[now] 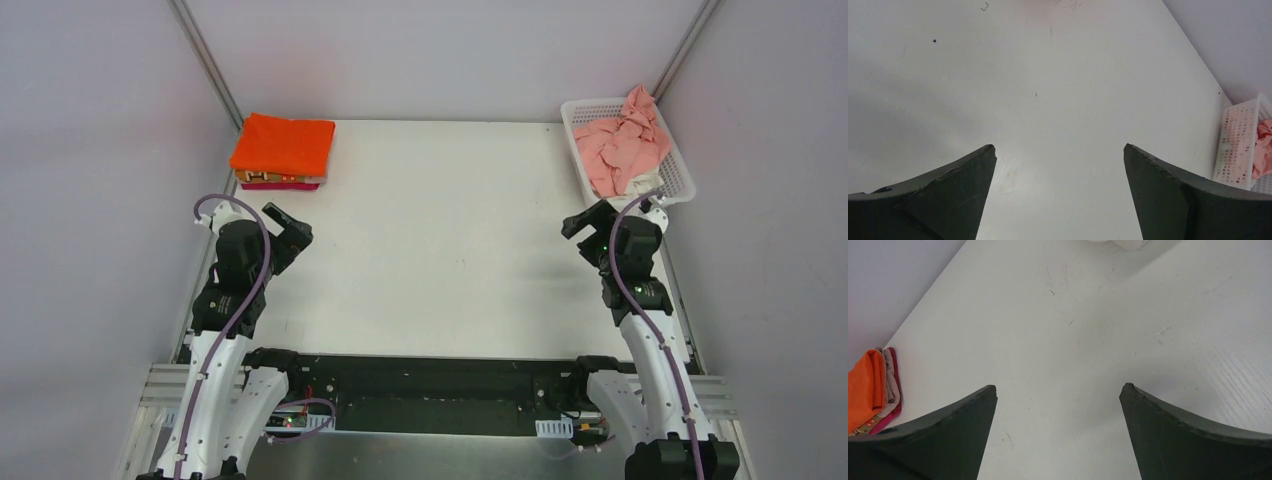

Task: Fold and stack the t-shirts
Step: Grab crumpled tshirt from bin with the right arm

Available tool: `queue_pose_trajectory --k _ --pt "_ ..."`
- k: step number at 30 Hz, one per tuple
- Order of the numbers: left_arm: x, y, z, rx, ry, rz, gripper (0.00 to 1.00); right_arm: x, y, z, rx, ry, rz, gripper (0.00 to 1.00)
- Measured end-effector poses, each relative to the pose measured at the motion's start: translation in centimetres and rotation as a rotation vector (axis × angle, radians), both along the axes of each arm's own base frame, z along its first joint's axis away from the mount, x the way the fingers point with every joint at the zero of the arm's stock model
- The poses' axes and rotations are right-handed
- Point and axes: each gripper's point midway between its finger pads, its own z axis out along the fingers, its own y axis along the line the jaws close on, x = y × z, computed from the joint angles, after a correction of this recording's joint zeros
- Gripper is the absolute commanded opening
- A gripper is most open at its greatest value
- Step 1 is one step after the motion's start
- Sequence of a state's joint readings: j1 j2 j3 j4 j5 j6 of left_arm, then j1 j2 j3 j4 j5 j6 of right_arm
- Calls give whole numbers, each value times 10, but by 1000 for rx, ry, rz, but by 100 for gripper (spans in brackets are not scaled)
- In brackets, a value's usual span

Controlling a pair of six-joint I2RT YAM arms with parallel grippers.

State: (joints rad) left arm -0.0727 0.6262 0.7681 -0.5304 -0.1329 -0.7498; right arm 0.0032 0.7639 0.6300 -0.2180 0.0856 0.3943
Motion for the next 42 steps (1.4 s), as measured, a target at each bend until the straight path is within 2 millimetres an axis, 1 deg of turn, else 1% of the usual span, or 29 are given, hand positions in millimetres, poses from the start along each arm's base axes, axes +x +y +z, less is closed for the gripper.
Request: queue_pose_trajectory --k 2,4,6,10,11,14,16,18,20,21,24,26,29,33,35,37,39,42 --pt "0 -2 0 -6 1 -8 100 1 -1 -3 11 23 -14 99" --pt "0 -4 -1 -11 4 -18 100 4 -2 1 15 49 -30 99" --pt "1 -4 -1 -12 9 -21 100 11 -4 13 12 49 -36 99" --pt "3 -4 0 -7 12 -23 100 39 -12 55 -22 13 -67 99" --pt "3 -4 1 -5 12 -24 100 49 -17 66 -37 3 -94 99" --pt "4 -4 1 1 14 -28 100 74 -35 87 -81 -5 -176 99" --pt "5 -4 1 11 18 -34 100 94 -52 98 -112 -2 -235 99" --pt "6 -4 0 19 18 -39 100 116 -72 104 -139 9 -297 99" --pt "11 -4 1 29 6 -45 100 137 -89 104 -163 41 -338 99" --pt "14 -4 1 36 2 -49 100 150 -99 102 -178 67 -358 99" --pt "20 -4 -7 52 9 -58 100 188 -119 91 -198 116 -377 99" --pt "23 -4 -13 62 24 -66 100 214 -131 75 -207 160 -383 99" --pt "27 -6 -18 69 28 -86 100 249 -148 44 -222 226 -389 99" --pt "32 -9 -13 73 -1 -106 100 283 -164 2 -250 294 -385 99" --pt "34 -10 -11 73 -17 -110 100 291 -168 -19 -261 324 -377 99" --pt "36 -10 -10 74 -26 -112 100 293 -169 -39 -267 359 -366 99" --pt "36 -10 -11 76 -27 -113 100 294 -170 -54 -270 385 -359 99" --pt "37 -10 -10 78 -29 -115 100 295 -172 -70 -268 409 -358 99"
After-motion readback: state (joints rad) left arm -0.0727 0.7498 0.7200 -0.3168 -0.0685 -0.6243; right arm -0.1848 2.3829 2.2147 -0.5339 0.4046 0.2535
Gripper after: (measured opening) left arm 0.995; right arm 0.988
